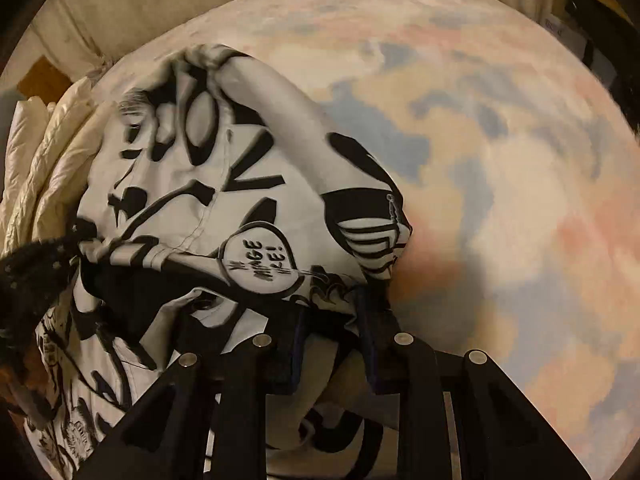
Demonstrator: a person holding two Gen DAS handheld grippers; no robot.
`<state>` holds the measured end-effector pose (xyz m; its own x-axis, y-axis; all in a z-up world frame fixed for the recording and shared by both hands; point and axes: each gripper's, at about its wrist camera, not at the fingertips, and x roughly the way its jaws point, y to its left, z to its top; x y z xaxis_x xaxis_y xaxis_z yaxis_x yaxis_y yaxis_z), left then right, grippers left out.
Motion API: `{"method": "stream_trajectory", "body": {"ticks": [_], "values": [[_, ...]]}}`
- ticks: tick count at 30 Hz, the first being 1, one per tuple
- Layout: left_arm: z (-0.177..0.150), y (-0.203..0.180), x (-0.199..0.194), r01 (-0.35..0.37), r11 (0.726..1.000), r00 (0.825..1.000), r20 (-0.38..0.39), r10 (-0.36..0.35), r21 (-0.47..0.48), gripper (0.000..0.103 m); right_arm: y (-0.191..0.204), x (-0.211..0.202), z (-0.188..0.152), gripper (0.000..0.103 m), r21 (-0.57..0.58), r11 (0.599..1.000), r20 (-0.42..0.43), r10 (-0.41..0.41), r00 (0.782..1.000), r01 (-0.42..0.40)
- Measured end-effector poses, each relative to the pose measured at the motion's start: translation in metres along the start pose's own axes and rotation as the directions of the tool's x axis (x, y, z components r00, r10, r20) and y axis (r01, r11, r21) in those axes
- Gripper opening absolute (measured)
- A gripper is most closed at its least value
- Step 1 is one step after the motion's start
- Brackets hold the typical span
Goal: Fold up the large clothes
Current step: 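Lift the folded hoodie bundle with the left tool while the right tool grips its edge, then lower the hoodie bundle onto the bed and open both tools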
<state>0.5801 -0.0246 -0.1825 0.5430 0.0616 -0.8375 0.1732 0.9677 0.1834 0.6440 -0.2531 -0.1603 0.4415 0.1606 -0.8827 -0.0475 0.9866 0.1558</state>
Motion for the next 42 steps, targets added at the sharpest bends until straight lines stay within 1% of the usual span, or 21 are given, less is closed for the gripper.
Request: {"method": "stream_trajectory", "body": {"ticks": [4,5,6,8,9,10,12,15,18,20,22,23,25,27,30,34,36,37,39,41,42], "values": [[-0.009,-0.007,-0.001,-0.052,0.998,0.998,0.044,0.051,0.029,0.004,0.001,-0.008,-0.003,0.024,-0.016,1.000,0.019,-0.014,1.000,0.014],[-0.011,-0.008,0.000,-0.058,0.998,0.997,0.049,0.057,0.025,0.004,0.001,-0.015,-0.002,0.024,-0.023,1.000,0.029,-0.007,1.000,0.007],[-0.013,-0.008,0.000,-0.062,0.998,0.997,0.056,0.061,0.020,0.004,0.001,-0.026,-0.001,0.027,-0.027,1.000,0.047,0.013,0.999,-0.012],[-0.018,-0.009,0.001,-0.073,0.997,0.995,0.074,0.072,0.012,0.004,-0.001,-0.047,0.005,0.044,-0.031,0.999,0.102,0.041,0.994,-0.038],[-0.020,-0.010,0.001,-0.081,0.997,0.993,0.085,0.079,0.012,0.004,-0.001,-0.057,0.009,0.064,-0.030,0.999,0.132,0.039,0.990,-0.035],[-0.023,-0.011,0.002,-0.093,0.996,0.991,0.099,0.091,0.014,0.004,0.000,-0.063,0.014,0.078,-0.032,0.999,0.158,0.031,0.987,-0.027],[-0.027,-0.015,-0.001,-0.110,0.994,0.987,0.116,0.107,0.016,0.004,0.004,-0.070,0.028,0.080,-0.033,0.999,0.193,0.000,0.981,0.006],[-0.034,-0.017,-0.001,-0.110,0.994,0.986,0.129,0.108,0.012,0.004,0.009,-0.056,0.060,0.080,-0.011,1.000,0.166,-0.004,0.986,0.005],[-0.030,-0.012,0.000,-0.074,0.997,0.989,0.127,0.074,-0.008,0.004,0.009,-0.031,0.085,0.080,0.010,0.999,0.121,-0.042,0.992,0.041],[-0.027,-0.008,0.001,-0.047,0.999,0.991,0.124,0.049,-0.023,0.004,0.007,-0.011,0.094,0.074,0.052,0.998,0.086,-0.029,0.996,0.025],[-0.026,-0.005,0.002,-0.025,0.999,0.992,0.121,0.029,-0.032,0.004,0.004,0.006,0.095,0.048,0.087,0.996,0.056,0.030,0.998,-0.035],[-0.024,-0.001,0.005,-0.011,0.999,0.993,0.118,0.015,-0.035,0.004,0.005,0.011,0.096,0.041,0.091,0.995,0.049,0.044,0.998,-0.049],[-0.023,0.001,0.005,0.007,0.999,0.994,0.111,-0.003,-0.037,0.004,0.012,0.014,0.094,0.015,0.066,0.997,0.048,0.037,0.998,-0.040],[-0.023,0.004,0.003,0.029,0.999,0.995,0.101,-0.025,-0.041,0.004,0.023,0.005,0.088,0.008,-0.002,0.999,0.084,0.042,0.996,-0.042],[-0.026,0.008,-0.007,0.066,0.996,0.994,0.087,-0.061,-0.056,0.004,0.041,-0.034,0.067,0.004,-0.109,0.990,0.186,0.113,0.976,-0.094],[-0.038,0.018,-0.021,0.133,0.986,0.990,0.055,-0.128,-0.098,0.004,0.070,-0.096,0.022,0.003,-0.300,0.952,0.325,0.161,0.932,-0.060],[-0.046,0.024,-0.031,0.161,0.980,0.986,0.058,-0.155,-0.116,0.004,0.086,-0.132,-0.013,0.003,-0.401,0.914,0.385,0.222,0.896,-0.054],[-0.052,0.029,-0.039,0.184,0.974,0.982,0.059,-0.177,-0.131,0.004,0.090,-0.145,-0.028,0.003,-0.430,0.901,0.402,0.239,0.884,-0.048],[-0.067,0.040,-0.056,0.230,0.959,0.973,0.058,-0.224,-0.164,0.004,0.102,-0.176,-0.068,0.003,-0.520,0.854,0.439,0.284,0.852,-0.017],[-0.088,0.050,-0.072,0.267,0.945,0.964,0.057,-0.261,-0.186,0.004,0.111,-0.201,-0.116,0.003,-0.597,0.801,0.465,0.309,0.830,0.036],[-0.099,0.054,-0.080,0.278,0.942,0.961,0.058,-0.272,-0.191,0.004,0.114,-0.209,-0.139,0.003,-0.626,0.778,0.472,0.314,0.823,0.062]]}}
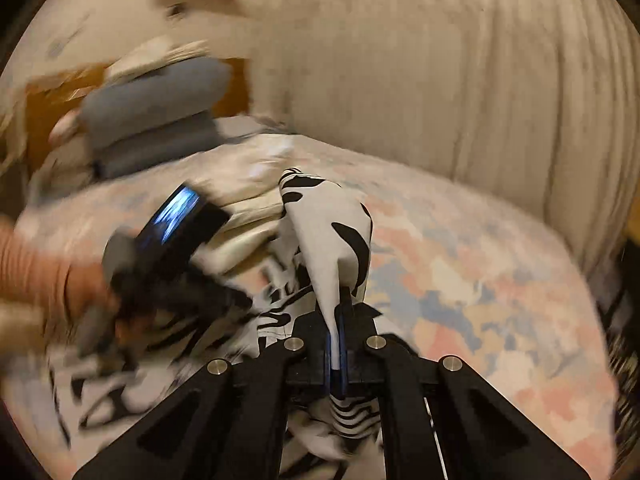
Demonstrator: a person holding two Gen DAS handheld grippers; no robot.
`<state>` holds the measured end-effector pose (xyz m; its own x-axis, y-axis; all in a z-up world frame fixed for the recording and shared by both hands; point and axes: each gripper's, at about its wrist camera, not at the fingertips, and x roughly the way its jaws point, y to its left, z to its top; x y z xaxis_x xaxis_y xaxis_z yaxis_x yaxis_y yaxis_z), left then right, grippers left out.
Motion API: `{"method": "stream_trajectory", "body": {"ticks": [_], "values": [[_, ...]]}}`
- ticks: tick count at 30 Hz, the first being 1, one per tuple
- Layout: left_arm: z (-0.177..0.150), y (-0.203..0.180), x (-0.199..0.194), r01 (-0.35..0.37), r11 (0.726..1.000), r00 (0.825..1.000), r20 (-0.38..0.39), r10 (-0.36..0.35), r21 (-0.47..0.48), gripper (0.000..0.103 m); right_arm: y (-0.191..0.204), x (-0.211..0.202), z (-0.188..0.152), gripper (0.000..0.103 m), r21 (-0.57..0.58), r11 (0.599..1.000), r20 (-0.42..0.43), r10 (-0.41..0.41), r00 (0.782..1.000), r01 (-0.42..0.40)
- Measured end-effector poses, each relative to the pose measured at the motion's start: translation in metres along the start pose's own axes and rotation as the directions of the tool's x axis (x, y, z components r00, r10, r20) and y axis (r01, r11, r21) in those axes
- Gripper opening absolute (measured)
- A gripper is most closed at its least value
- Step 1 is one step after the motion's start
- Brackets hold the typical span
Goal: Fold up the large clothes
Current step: 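Lower the hoodie bundle onto the bed and open both tools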
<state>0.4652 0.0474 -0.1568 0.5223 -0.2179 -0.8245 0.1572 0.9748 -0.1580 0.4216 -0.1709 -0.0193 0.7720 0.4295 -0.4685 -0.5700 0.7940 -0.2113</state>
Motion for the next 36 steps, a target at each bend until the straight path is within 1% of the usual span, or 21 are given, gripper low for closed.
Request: {"method": "stream_trajectory", "body": {"ticks": [3,5,7,9,10,11,13,14,15,17,19,20,22,23,25,26,28,29,33,35,36], "values": [[-0.040,0.015,-0.032,0.049,0.999,0.999,-0.008,-0.049,-0.015,0.004,0.043,-0.037,-0.031,0.003,-0.056,0.998,-0.025,-0.008,1.000,0.006],[-0.068,0.029,-0.053,0.086,0.995,0.996,-0.018,-0.087,-0.043,0.004,0.071,-0.059,-0.062,0.003,-0.105,0.994,-0.055,-0.042,0.998,0.036],[-0.094,0.040,-0.071,0.123,0.990,0.992,-0.031,-0.125,-0.068,0.004,0.095,-0.074,-0.095,0.003,-0.140,0.986,-0.101,-0.102,0.990,0.088],[-0.110,0.046,-0.085,0.147,0.987,0.988,-0.032,-0.150,-0.071,0.004,0.106,-0.088,-0.122,0.003,-0.089,0.991,-0.168,-0.113,0.979,0.099],[-0.116,0.048,-0.090,0.158,0.985,0.987,-0.031,-0.160,-0.070,0.004,0.106,-0.094,-0.134,0.003,-0.021,0.995,-0.207,-0.096,0.974,0.094],[-0.121,0.051,-0.097,0.174,0.982,0.984,-0.029,-0.176,-0.069,0.004,0.106,-0.101,-0.142,0.003,0.036,0.995,-0.227,-0.084,0.970,0.094],[-0.123,0.049,-0.105,0.191,0.978,0.981,-0.022,-0.193,-0.081,0.009,0.105,-0.114,-0.154,0.003,0.133,0.985,-0.250,-0.070,0.966,0.105],[-0.123,0.049,-0.108,0.206,0.974,0.978,-0.018,-0.209,-0.091,0.018,0.107,-0.121,-0.157,0.003,0.185,0.978,-0.253,-0.052,0.966,0.101],[-0.124,0.049,-0.112,0.218,0.971,0.975,-0.016,-0.221,-0.101,0.031,0.105,-0.125,-0.161,0.006,0.231,0.968,-0.257,-0.038,0.966,0.100],[-0.121,0.050,-0.113,0.251,0.960,0.967,-0.003,-0.253,-0.121,0.045,0.104,-0.133,-0.161,0.018,0.318,0.944,-0.259,-0.007,0.966,0.092],[-0.119,0.052,-0.112,0.270,0.952,0.962,0.010,-0.271,-0.144,0.046,0.095,-0.130,-0.148,0.042,0.400,0.913,-0.248,0.017,0.969,0.086],[-0.117,0.052,-0.107,0.285,0.945,0.958,0.008,-0.288,-0.159,0.046,0.091,-0.128,-0.140,0.045,0.448,0.890,-0.234,0.033,0.972,0.078],[-0.111,0.050,-0.096,0.303,0.934,0.951,0.003,-0.308,-0.188,0.046,0.082,-0.123,-0.137,0.046,0.526,0.849,-0.210,0.072,0.975,0.050],[-0.106,0.049,-0.089,0.306,0.931,0.950,0.002,-0.312,-0.196,0.046,0.078,-0.118,-0.124,0.046,0.550,0.834,-0.203,0.087,0.975,0.040],[-0.100,0.048,-0.075,0.321,0.923,0.944,-0.003,-0.329,-0.211,0.046,0.072,-0.106,-0.117,0.046,0.594,0.804,-0.189,0.112,0.976,0.023],[-0.097,0.047,-0.067,0.327,0.919,0.942,-0.006,-0.337,-0.222,0.046,0.067,-0.097,-0.114,0.047,0.615,0.789,-0.180,0.123,0.976,0.014],[-0.093,0.046,-0.056,0.338,0.910,0.937,-0.005,-0.350,-0.239,0.046,0.060,-0.081,-0.110,0.054,0.649,0.760,-0.179,0.143,0.973,0.008],[-0.091,0.045,-0.051,0.345,0.906,0.934,-0.003,-0.357,-0.244,0.046,0.056,-0.071,-0.110,0.055,0.677,0.736,-0.170,0.162,0.972,-0.004],[-0.085,0.042,-0.037,0.371,0.894,0.924,0.002,-0.382,-0.252,0.046,0.048,-0.028,-0.107,0.056,0.733,0.680,-0.162,0.198,0.967,-0.016],[-0.084,0.042,-0.031,0.384,0.887,0.918,0.006,-0.396,-0.257,0.046,0.049,-0.010,-0.104,0.054,0.748,0.663,-0.139,0.213,0.967,-0.039],[-0.083,0.042,-0.028,0.394,0.881,0.914,0.008,-0.406,-0.262,0.047,0.048,-0.004,-0.102,0.039,0.754,0.655,-0.121,0.217,0.969,-0.053]]}}
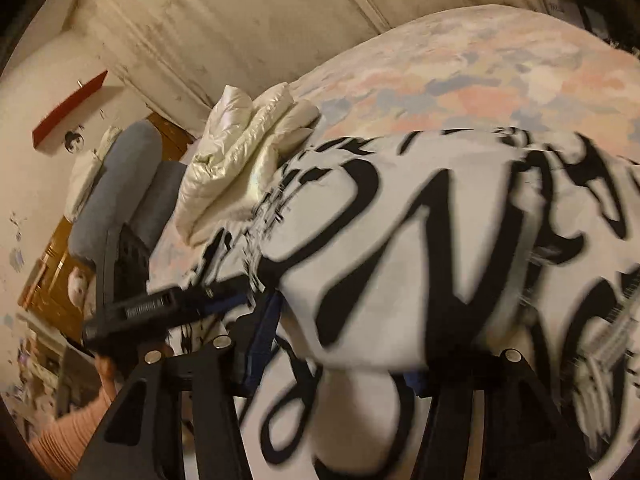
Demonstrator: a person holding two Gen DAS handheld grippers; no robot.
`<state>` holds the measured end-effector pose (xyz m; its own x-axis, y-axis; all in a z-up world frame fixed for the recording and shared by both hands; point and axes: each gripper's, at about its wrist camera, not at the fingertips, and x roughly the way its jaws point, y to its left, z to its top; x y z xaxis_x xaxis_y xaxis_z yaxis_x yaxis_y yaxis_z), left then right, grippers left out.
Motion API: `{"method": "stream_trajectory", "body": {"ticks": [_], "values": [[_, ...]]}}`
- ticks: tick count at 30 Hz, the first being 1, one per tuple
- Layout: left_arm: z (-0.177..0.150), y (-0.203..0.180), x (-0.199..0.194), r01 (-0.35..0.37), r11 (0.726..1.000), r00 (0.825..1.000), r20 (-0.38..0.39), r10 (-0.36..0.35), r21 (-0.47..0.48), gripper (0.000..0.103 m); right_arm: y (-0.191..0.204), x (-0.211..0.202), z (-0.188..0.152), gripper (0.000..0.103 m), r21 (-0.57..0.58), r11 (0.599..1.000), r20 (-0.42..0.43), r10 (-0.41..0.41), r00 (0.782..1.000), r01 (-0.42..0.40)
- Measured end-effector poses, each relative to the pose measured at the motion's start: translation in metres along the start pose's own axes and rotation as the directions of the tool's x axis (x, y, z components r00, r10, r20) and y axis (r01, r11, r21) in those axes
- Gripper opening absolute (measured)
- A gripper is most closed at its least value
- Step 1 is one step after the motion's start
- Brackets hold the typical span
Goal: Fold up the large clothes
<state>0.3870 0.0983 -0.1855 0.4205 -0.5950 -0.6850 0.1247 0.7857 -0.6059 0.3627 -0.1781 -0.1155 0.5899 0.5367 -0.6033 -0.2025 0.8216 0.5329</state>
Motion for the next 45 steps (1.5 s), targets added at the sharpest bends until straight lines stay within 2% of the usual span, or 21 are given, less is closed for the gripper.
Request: {"method": "stream_trajectory", "body": {"ticks": [1,2,4,8,11,13,16,19,24,26,28,30,35,40,41,43,44,45], "values": [[0.001,0.001,0.002,0.016,1.000,1.000,-0.001,-0.016,-0.007,0.046,0.001,0.005,0.004,0.015,0.007,0.999,0.008,0.033,0.999,-0.033],[0.001,0.003,0.004,0.038,0.999,0.999,-0.001,-0.038,-0.015,0.046,0.001,0.009,0.010,0.009,0.029,0.996,0.017,0.083,0.996,-0.084],[0.001,0.006,0.007,0.089,0.995,0.996,0.008,-0.089,-0.034,0.047,0.001,0.006,0.018,0.006,0.071,0.989,0.063,0.127,0.990,-0.131],[0.001,0.007,0.017,0.227,0.971,0.974,0.045,-0.224,-0.070,0.052,-0.005,-0.010,0.033,0.004,0.161,0.956,0.140,0.223,0.965,-0.244],[0.002,0.008,0.026,0.324,0.941,0.945,0.081,-0.316,-0.102,0.055,-0.011,-0.017,0.043,0.004,0.203,0.932,0.169,0.269,0.948,-0.300],[0.005,0.009,0.033,0.389,0.913,0.920,0.106,-0.378,-0.124,0.057,-0.017,-0.018,0.048,0.004,0.227,0.916,0.180,0.296,0.938,-0.332],[0.009,0.009,0.045,0.429,0.890,0.902,0.128,-0.412,-0.155,0.063,-0.023,-0.018,0.054,0.004,0.246,0.900,0.192,0.319,0.928,-0.360],[0.011,0.010,0.062,0.442,0.881,0.896,0.121,-0.426,-0.171,0.064,-0.031,-0.021,0.057,0.004,0.265,0.890,0.201,0.326,0.924,-0.372],[0.010,0.011,0.076,0.453,0.869,0.891,0.133,-0.434,-0.199,0.068,-0.033,-0.029,0.062,0.004,0.248,0.897,0.198,0.323,0.926,-0.366],[-0.001,0.017,0.070,0.461,0.861,0.887,0.132,-0.442,-0.216,0.068,-0.034,-0.033,0.063,0.004,0.243,0.898,0.205,0.322,0.924,-0.367],[-0.008,0.018,0.064,0.485,0.846,0.874,0.145,-0.463,-0.222,0.070,-0.035,-0.040,0.061,0.004,0.243,0.896,0.208,0.326,0.922,-0.372],[-0.016,0.021,0.059,0.515,0.824,0.857,0.157,-0.491,-0.234,0.076,-0.037,-0.039,0.063,0.004,0.249,0.890,0.211,0.335,0.918,-0.382],[-0.011,0.017,0.071,0.519,0.816,0.855,0.157,-0.494,-0.256,0.078,-0.036,-0.044,0.067,0.004,0.258,0.877,0.220,0.356,0.909,-0.406],[0.007,0.023,0.085,0.527,0.797,0.850,0.203,-0.487,-0.294,0.078,-0.036,-0.049,0.068,0.004,0.255,0.880,0.216,0.352,0.911,-0.401],[0.014,0.025,0.089,0.525,0.795,0.851,0.216,-0.480,-0.304,0.078,-0.037,-0.049,0.067,0.004,0.256,0.881,0.212,0.350,0.912,-0.398],[0.027,0.030,0.091,0.499,0.806,0.865,0.236,-0.442,-0.319,0.078,-0.039,-0.050,0.067,0.004,0.255,0.886,0.204,0.342,0.917,-0.387],[0.036,0.032,0.091,0.467,0.820,0.881,0.251,-0.400,-0.331,0.071,-0.040,-0.050,0.066,0.004,0.250,0.892,0.196,0.333,0.922,-0.375],[0.041,0.034,0.089,0.426,0.837,0.900,0.256,-0.353,-0.343,0.044,-0.040,-0.049,0.066,0.004,0.245,0.899,0.188,0.323,0.928,-0.362]]}}
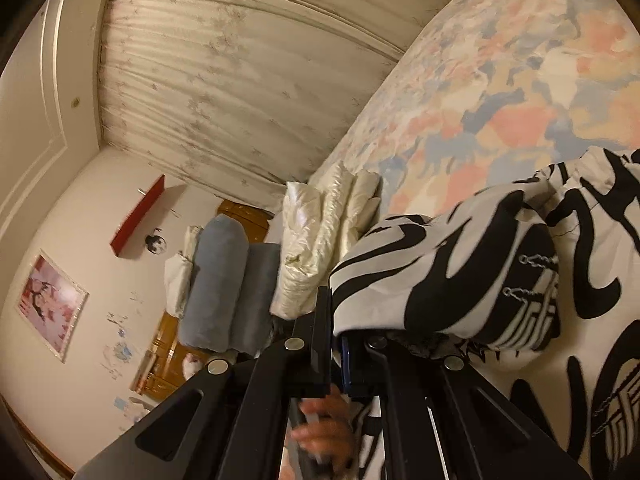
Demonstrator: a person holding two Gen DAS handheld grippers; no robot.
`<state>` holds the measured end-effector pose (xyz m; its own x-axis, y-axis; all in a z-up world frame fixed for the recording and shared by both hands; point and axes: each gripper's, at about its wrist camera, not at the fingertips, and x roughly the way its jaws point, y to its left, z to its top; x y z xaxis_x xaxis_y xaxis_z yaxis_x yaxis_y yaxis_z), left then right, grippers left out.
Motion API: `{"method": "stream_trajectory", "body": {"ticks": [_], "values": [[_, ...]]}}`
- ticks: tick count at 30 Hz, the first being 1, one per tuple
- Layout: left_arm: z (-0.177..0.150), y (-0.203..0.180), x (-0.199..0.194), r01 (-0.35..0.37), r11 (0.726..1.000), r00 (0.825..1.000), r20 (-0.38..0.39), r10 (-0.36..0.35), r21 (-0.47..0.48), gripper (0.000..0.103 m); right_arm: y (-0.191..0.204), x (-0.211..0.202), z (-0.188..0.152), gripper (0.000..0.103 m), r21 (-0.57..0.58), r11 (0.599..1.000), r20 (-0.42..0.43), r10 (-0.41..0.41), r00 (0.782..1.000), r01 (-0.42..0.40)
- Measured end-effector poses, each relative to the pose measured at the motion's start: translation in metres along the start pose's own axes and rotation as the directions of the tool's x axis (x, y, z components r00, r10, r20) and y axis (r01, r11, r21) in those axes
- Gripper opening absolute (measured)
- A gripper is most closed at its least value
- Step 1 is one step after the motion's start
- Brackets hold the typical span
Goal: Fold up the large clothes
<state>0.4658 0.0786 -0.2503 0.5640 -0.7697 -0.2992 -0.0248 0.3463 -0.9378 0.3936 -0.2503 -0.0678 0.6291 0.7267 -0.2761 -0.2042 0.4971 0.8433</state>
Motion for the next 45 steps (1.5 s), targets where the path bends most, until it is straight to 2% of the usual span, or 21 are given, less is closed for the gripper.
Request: {"method": "stream_trajectory", "body": {"ticks": [2,3,6,12,14,17,18,20,23,24,25,27,28,32,35,36,37,38,40,43,45], "values": [[0.014,-0.004,0.001,-0.093,0.996,0.996,-0.006,0.093,0.001,0.008,-0.001,0.002,0.000,0.003,-0.027,0.999,-0.011,-0.039,0.999,0.039],[0.017,-0.007,0.001,-0.133,0.991,0.991,-0.019,0.133,0.004,0.003,-0.001,0.002,0.001,0.003,-0.043,0.997,-0.010,-0.060,0.998,0.060],[0.016,-0.041,-0.011,-0.245,0.964,0.970,0.026,0.243,0.106,0.002,-0.002,0.004,0.002,0.002,-0.107,0.987,-0.009,-0.126,0.992,0.124],[-0.039,-0.100,-0.044,-0.369,0.864,0.927,0.067,0.369,0.344,0.001,0.006,-0.020,-0.017,0.002,-0.257,0.945,-0.006,-0.210,0.978,0.202],[-0.070,-0.101,-0.053,-0.420,0.801,0.898,0.067,0.436,0.425,0.002,0.004,-0.031,-0.035,0.002,-0.313,0.923,-0.039,-0.249,0.968,0.225],[-0.103,-0.067,-0.049,-0.477,0.745,0.846,0.014,0.533,0.466,0.002,-0.016,-0.037,-0.073,0.002,-0.361,0.893,-0.140,-0.337,0.931,0.268],[-0.109,-0.056,-0.047,-0.479,0.749,0.841,-0.005,0.541,0.457,0.002,-0.024,-0.036,-0.084,0.002,-0.365,0.888,-0.175,-0.360,0.916,0.280],[-0.114,-0.045,-0.049,-0.464,0.770,0.856,-0.004,0.518,0.438,0.002,-0.041,-0.038,-0.098,0.002,-0.334,0.901,-0.236,-0.365,0.900,0.278],[-0.107,-0.044,-0.047,-0.451,0.791,0.864,-0.021,0.503,0.414,0.002,-0.056,-0.048,-0.096,0.009,-0.223,0.944,-0.256,-0.299,0.919,0.244],[-0.106,-0.042,-0.049,-0.449,0.792,0.863,-0.028,0.504,0.414,0.002,-0.059,-0.050,-0.093,0.023,-0.200,0.950,-0.251,-0.287,0.925,0.241],[-0.106,-0.042,-0.047,-0.450,0.789,0.862,-0.030,0.507,0.419,0.002,-0.063,-0.050,-0.090,0.047,-0.180,0.954,-0.243,-0.281,0.928,0.242],[-0.104,-0.042,-0.049,-0.450,0.780,0.860,-0.025,0.510,0.434,0.002,-0.073,-0.051,-0.080,0.066,-0.138,0.958,-0.207,-0.278,0.938,0.253],[-0.103,-0.042,-0.047,-0.452,0.777,0.858,-0.022,0.512,0.439,0.002,-0.079,-0.049,-0.074,0.066,-0.109,0.962,-0.198,-0.267,0.943,0.249],[-0.115,-0.046,-0.064,-0.445,0.778,0.862,-0.023,0.506,0.443,0.002,-0.109,-0.037,-0.043,0.066,0.075,0.975,-0.171,-0.195,0.966,0.210],[-0.117,-0.045,-0.068,-0.439,0.781,0.865,-0.027,0.501,0.444,0.002,-0.125,-0.038,-0.026,0.064,0.145,0.971,-0.114,-0.177,0.978,0.192],[-0.117,-0.044,-0.069,-0.436,0.782,0.866,-0.028,0.499,0.446,0.002,-0.127,-0.041,-0.019,0.050,0.139,0.971,-0.080,-0.184,0.980,0.194],[-0.117,-0.044,-0.069,-0.433,0.783,0.868,-0.028,0.496,0.447,0.002,-0.126,-0.045,-0.014,0.029,0.115,0.974,-0.043,-0.192,0.980,0.196],[-0.117,-0.043,-0.070,-0.430,0.784,0.869,-0.029,0.494,0.448,0.002,-0.121,-0.049,-0.008,0.022,0.059,0.977,-0.015,-0.204,0.979,0.204],[-0.118,-0.043,-0.070,-0.431,0.783,0.869,-0.025,0.494,0.448,0.002,-0.109,-0.051,-0.006,0.012,-0.060,0.961,0.002,-0.271,0.963,0.271],[-0.120,-0.044,-0.071,-0.443,0.774,0.864,-0.016,0.504,0.453,0.002,-0.091,-0.045,-0.014,0.008,-0.219,0.884,0.009,-0.421,0.907,0.412],[-0.123,-0.046,-0.071,-0.453,0.763,0.857,-0.009,0.515,0.461,0.002,-0.087,-0.046,-0.020,0.008,-0.262,0.848,0.011,-0.475,0.880,0.461]]}}
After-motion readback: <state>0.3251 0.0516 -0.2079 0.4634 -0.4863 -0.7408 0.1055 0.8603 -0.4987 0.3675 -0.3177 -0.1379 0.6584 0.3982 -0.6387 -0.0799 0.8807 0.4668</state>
